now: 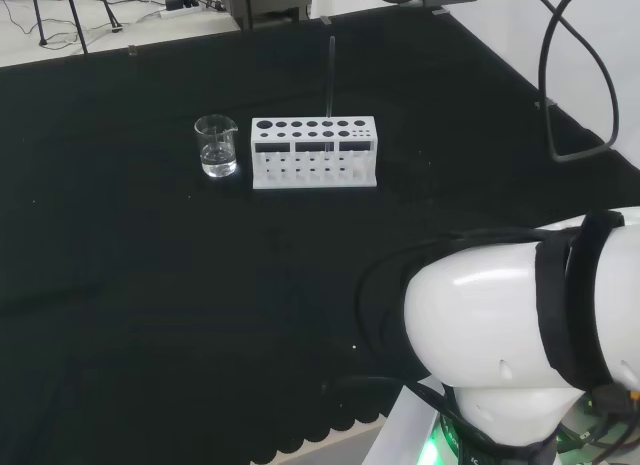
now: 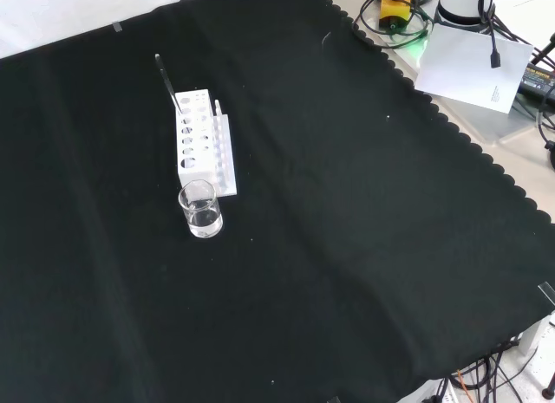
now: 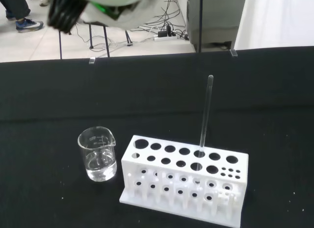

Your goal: Take the glass rod from the white test tube rack.

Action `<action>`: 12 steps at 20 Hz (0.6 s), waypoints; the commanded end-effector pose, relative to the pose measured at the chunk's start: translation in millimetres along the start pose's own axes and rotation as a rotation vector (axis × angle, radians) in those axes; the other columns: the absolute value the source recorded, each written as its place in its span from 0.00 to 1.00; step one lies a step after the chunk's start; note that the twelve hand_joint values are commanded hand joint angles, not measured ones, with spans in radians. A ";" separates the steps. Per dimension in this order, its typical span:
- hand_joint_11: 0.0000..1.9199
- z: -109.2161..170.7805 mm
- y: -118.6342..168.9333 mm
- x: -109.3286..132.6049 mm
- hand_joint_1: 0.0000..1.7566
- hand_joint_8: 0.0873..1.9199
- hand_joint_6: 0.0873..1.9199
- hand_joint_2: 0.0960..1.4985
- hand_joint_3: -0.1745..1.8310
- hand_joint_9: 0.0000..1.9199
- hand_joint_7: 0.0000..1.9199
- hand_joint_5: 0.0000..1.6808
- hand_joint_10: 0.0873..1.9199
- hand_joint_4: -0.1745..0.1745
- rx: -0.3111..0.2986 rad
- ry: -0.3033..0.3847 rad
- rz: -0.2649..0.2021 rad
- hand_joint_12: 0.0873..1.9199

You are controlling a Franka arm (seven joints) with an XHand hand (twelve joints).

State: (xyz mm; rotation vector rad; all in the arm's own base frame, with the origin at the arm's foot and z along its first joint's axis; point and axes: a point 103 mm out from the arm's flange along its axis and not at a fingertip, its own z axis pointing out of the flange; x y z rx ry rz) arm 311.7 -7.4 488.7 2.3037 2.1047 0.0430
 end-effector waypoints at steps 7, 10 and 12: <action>0.00 29.9 76.3 -21.4 0.51 0.24 0.00 0.39 0.47 0.02 0.00 0.00 0.41 0.08 0.029 0.023 -0.010 0.66; 0.00 40.4 101.3 -27.0 0.50 0.30 0.00 0.39 0.47 0.04 0.00 0.00 0.42 0.08 0.038 0.051 -0.005 0.70; 0.00 48.3 119.0 -31.5 0.50 0.32 0.00 0.39 0.47 0.05 0.00 0.01 0.42 0.08 0.042 0.069 -0.001 0.71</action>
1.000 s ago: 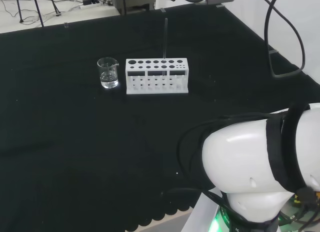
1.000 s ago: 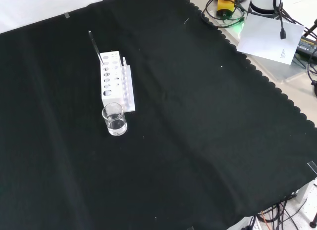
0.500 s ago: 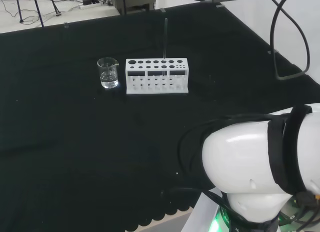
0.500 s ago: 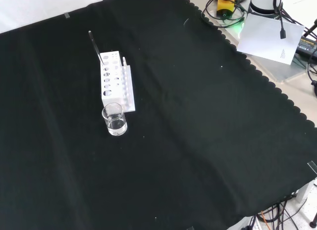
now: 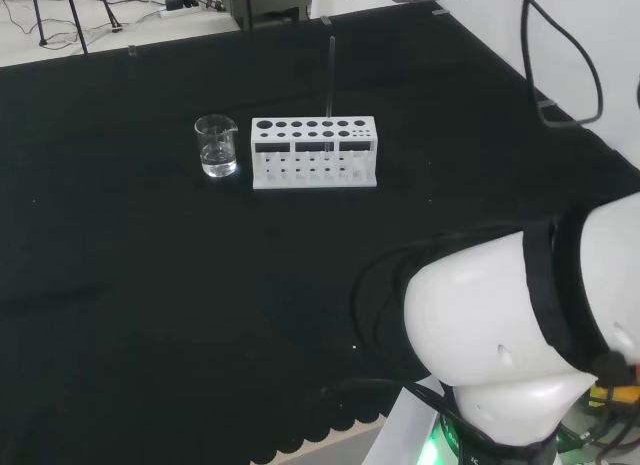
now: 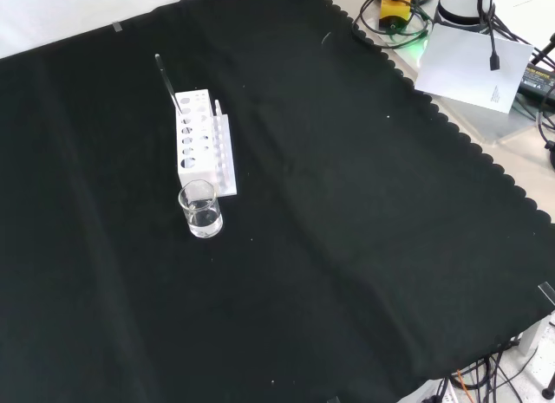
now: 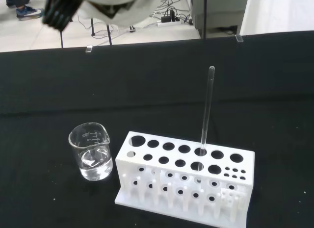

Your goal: Take the glass rod from the white test tube rack.

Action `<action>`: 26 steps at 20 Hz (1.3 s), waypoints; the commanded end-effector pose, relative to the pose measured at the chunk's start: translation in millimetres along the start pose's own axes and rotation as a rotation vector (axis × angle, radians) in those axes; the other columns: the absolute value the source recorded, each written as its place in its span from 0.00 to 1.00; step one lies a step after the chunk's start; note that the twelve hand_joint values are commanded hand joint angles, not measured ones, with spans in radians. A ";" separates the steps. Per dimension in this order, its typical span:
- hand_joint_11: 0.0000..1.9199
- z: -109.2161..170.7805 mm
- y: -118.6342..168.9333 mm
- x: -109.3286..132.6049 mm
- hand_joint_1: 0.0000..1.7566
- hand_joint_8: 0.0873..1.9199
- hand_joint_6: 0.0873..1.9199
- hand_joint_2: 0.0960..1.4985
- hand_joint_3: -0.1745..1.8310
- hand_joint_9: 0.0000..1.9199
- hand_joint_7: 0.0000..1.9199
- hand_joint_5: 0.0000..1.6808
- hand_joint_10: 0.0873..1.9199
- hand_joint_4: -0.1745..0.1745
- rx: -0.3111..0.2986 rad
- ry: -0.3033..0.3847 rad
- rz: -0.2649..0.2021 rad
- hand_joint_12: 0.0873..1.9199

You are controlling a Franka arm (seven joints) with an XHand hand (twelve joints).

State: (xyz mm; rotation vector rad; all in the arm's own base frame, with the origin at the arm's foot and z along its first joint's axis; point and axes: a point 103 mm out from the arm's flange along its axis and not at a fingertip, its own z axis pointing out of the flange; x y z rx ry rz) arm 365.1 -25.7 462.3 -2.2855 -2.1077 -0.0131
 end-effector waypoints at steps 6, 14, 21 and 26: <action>0.00 35.8 115.7 -29.4 0.48 0.36 0.00 0.40 0.47 0.06 0.00 0.02 0.43 0.08 0.012 0.047 -0.008 0.73; 0.00 84.0 164.7 -39.3 0.45 0.40 0.00 0.43 0.46 0.08 0.00 0.03 0.44 0.07 0.071 0.078 -0.016 0.73; 0.01 122.7 192.7 -44.8 0.44 0.43 0.00 0.45 0.44 0.11 0.02 0.04 0.45 0.07 0.088 0.054 -0.025 0.74; 0.03 154.6 201.6 -44.4 0.43 0.46 0.00 0.45 0.44 0.16 0.06 0.09 0.46 0.00 0.110 0.038 -0.043 0.73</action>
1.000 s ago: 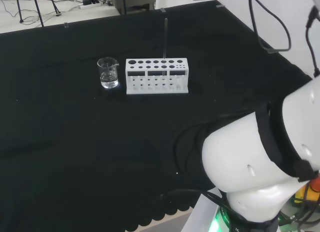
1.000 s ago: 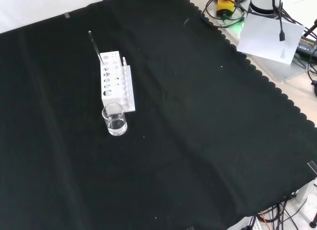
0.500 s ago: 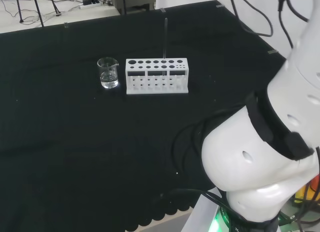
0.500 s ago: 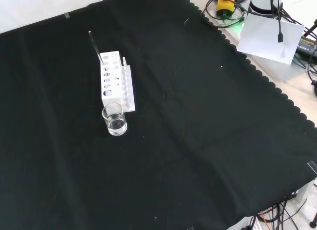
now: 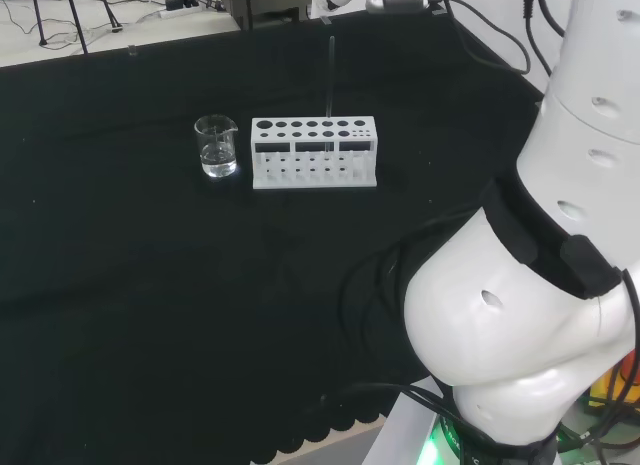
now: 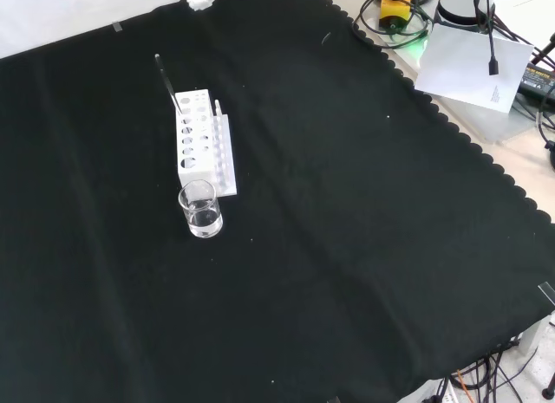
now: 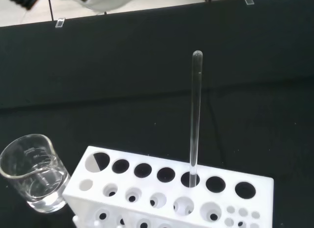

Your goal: Take the glass rod from the white test tube rack.

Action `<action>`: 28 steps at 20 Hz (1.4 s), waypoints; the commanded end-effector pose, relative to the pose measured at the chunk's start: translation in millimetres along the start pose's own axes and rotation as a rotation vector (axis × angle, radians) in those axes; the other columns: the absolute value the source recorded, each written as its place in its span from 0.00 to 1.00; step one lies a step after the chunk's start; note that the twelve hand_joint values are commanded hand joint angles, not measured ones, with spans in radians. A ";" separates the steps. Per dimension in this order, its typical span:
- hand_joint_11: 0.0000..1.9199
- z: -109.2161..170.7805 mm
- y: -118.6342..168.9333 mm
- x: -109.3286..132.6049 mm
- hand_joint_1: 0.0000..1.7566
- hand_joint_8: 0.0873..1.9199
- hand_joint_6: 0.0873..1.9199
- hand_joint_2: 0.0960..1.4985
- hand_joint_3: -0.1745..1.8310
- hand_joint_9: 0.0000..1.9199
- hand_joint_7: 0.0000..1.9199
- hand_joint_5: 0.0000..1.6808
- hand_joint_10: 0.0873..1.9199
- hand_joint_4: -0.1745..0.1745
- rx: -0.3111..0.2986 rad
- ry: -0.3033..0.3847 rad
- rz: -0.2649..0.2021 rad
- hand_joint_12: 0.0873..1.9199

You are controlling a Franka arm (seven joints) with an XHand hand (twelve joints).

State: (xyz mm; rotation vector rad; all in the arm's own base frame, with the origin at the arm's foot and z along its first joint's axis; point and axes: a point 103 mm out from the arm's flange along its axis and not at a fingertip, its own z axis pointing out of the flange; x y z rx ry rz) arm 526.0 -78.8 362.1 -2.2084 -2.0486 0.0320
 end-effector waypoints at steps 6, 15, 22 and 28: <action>0.05 81.7 51.8 -6.3 0.42 0.47 0.00 0.47 0.43 0.19 0.08 0.12 0.46 0.00 0.035 0.006 -0.039 0.73; 0.14 104.3 58.3 -11.3 0.42 0.48 0.00 0.50 0.41 0.28 0.16 0.14 0.44 0.00 0.061 0.000 -0.038 0.71; 0.28 107.7 54.2 -23.1 0.42 0.50 0.00 0.51 0.41 0.43 0.34 0.20 0.46 0.00 0.066 0.008 -0.022 0.68; 0.38 111.0 54.5 -17.1 0.44 0.51 0.01 0.52 0.41 0.51 0.43 0.26 0.48 0.00 0.073 -0.003 -0.042 0.67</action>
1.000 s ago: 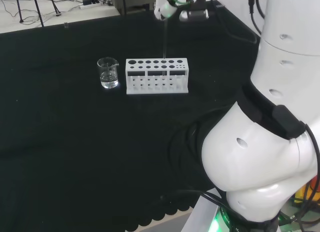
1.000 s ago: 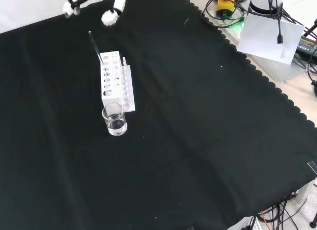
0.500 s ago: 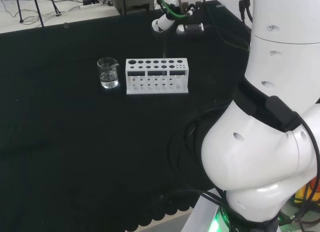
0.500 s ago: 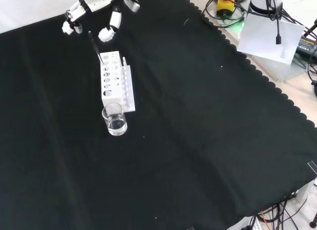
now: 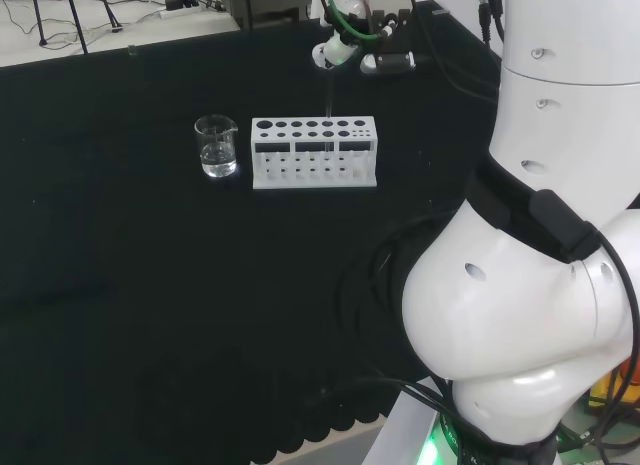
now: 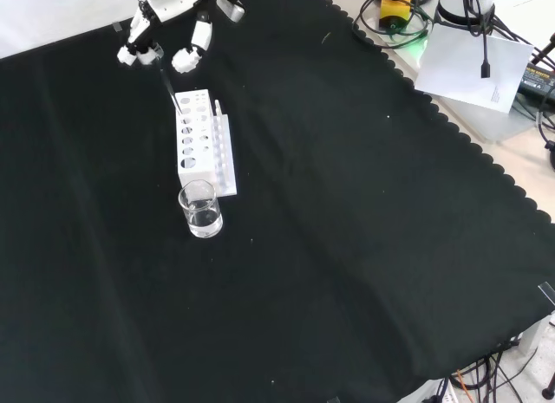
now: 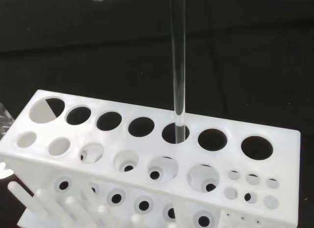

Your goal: Take the glass rod from the white test tube rack.

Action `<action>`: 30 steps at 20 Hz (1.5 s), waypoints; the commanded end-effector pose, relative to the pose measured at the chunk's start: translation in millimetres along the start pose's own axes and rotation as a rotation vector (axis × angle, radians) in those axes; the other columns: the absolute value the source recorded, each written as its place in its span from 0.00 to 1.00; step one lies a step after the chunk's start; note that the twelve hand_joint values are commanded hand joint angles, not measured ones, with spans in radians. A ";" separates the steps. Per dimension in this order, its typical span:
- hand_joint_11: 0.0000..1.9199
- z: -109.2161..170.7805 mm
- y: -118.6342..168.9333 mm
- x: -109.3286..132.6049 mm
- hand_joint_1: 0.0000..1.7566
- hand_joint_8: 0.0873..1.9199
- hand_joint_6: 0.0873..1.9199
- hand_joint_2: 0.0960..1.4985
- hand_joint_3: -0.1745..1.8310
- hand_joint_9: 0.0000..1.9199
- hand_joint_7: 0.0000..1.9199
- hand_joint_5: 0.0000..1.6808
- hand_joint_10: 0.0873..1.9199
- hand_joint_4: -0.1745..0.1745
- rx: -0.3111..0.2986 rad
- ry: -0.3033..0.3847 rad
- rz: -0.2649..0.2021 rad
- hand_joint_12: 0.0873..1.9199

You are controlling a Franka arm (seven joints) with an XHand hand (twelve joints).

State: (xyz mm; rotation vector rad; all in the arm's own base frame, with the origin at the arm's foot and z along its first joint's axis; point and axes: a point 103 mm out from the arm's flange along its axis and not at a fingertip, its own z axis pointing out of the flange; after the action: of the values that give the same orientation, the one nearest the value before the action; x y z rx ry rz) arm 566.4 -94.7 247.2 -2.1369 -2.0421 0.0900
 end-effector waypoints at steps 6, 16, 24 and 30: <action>0.45 5.7 4.3 6.2 0.46 0.50 0.29 0.53 0.41 0.58 0.50 0.26 0.46 0.00 0.007 -0.013 -0.024 0.66; 0.61 3.8 13.3 10.4 0.57 0.52 0.48 0.51 0.42 0.68 0.54 0.43 0.45 0.00 -0.009 -0.036 -0.025 0.60; 0.82 5.8 22.9 15.9 0.71 0.60 0.53 0.64 0.23 0.75 0.54 0.51 0.49 0.00 -0.030 -0.081 -0.013 0.38; 0.80 -2.3 18.2 24.6 0.73 0.63 0.47 0.51 0.39 0.77 0.57 0.56 0.52 0.00 -0.153 -0.086 -0.013 0.37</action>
State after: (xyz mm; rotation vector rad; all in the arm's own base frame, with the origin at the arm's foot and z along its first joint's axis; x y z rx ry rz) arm 589.0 -79.8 239.7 -2.1861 -2.1221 0.1221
